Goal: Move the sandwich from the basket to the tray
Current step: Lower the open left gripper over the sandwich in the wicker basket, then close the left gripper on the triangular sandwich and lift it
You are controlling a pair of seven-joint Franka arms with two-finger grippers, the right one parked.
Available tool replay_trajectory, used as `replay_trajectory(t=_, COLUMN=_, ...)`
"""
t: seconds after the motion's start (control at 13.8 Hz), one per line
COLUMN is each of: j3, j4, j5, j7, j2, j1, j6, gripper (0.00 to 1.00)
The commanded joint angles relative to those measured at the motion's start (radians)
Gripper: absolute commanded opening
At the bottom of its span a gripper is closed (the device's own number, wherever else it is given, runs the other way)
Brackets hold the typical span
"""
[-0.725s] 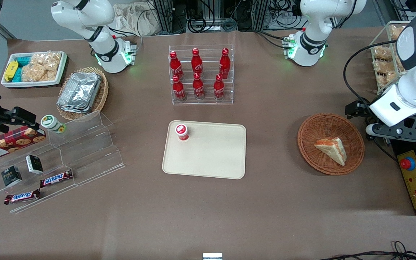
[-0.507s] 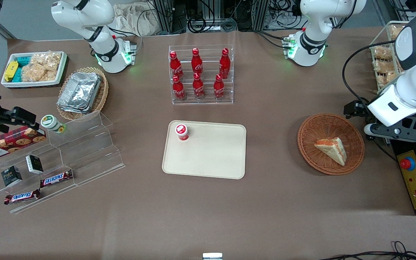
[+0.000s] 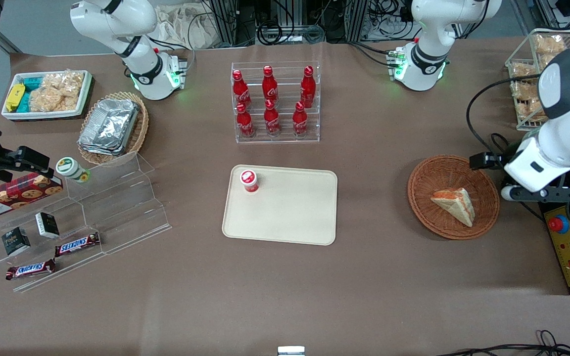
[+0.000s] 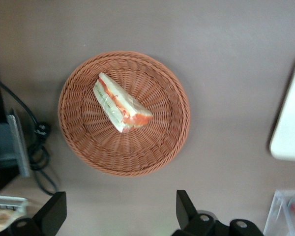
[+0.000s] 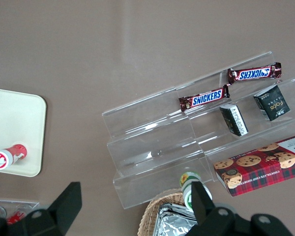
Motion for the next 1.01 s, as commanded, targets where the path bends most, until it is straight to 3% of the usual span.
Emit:
replay_trajectory(t=0.0, j3=-0.013, j4=-0.164, j5=-0.018, j7=-0.242, j2=-0.017, j1=0.026, j6=0.202, gripper=1.0)
replay_trajectory(t=0.14, j3=-0.009, j4=-0.279, j5=-0.009, j7=-0.448, j2=-0.008, j1=0.028, j6=0.346, gripper=1.0)
replay_trajectory(t=0.36, j3=0.01, j4=-0.306, j5=-0.009, j7=-0.698, j2=0.072, j1=0.028, j6=0.409, gripper=1.0)
replay_trajectory(t=0.94, j3=0.073, j4=-0.466, j5=-0.006, j7=-0.762, j2=0.121, j1=0.028, j6=0.698, gripper=1.0)
